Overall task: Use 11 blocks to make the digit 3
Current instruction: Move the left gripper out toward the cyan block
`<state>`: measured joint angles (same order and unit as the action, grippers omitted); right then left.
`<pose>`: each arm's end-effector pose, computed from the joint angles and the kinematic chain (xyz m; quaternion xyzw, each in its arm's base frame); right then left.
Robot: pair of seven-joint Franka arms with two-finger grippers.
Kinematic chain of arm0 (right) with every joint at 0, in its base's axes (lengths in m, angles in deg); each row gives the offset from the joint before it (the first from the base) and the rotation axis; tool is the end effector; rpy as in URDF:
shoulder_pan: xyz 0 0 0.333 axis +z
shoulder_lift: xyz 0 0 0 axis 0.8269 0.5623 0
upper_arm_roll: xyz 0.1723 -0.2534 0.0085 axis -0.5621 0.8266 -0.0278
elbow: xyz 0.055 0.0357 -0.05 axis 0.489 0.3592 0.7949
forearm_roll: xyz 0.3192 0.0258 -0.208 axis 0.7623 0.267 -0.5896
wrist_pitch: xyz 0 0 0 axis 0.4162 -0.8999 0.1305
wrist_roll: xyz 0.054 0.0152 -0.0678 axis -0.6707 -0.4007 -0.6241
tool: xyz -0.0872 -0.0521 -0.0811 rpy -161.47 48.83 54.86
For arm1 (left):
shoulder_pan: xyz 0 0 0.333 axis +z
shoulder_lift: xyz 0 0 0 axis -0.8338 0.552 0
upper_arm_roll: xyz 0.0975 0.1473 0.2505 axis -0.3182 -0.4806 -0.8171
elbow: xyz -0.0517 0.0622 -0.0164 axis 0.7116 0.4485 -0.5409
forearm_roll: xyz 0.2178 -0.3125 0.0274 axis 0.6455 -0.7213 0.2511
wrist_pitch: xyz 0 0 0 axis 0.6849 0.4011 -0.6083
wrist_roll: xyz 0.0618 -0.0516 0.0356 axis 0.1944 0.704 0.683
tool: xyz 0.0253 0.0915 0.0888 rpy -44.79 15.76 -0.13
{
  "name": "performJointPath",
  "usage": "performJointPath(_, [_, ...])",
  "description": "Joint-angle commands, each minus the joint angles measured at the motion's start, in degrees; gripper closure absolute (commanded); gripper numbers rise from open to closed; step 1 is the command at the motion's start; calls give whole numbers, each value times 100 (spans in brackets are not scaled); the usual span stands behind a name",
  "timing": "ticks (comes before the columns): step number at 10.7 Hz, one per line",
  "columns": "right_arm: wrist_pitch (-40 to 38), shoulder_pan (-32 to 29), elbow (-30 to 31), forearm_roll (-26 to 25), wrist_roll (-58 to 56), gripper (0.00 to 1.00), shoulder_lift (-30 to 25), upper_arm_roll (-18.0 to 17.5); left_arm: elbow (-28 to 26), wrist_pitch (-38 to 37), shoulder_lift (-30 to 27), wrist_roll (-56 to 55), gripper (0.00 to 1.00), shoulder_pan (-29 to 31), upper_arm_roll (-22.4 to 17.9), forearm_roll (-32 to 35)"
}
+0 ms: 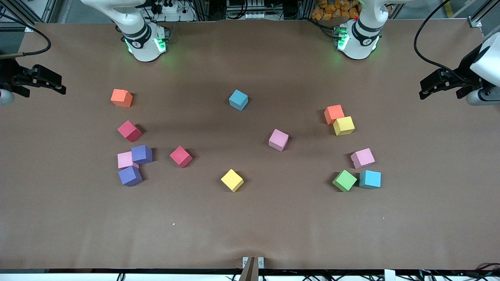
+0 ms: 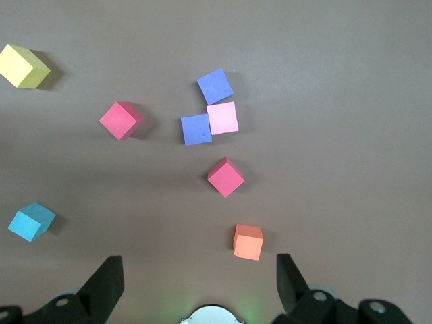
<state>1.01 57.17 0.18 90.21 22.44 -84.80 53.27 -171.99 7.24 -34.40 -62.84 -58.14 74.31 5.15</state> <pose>0.5343 0.0105 0.6239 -0.9980 -0.0323 0.0542 0.0102 0.5356 -0.0572 0.6117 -0.9999 -0.0108 0.0119 0.0024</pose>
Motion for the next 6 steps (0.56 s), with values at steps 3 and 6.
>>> performJointPath(3, [-14, 81, -40, -86, 121, 0, 17, 37, -188, -52, -1, -875, 0, -11, 372, -221])
performJointPath(6, [-14, 73, -40, -86, 121, 0, 17, 37, -671, 228, -1, -1182, 0, -11, 635, -326])
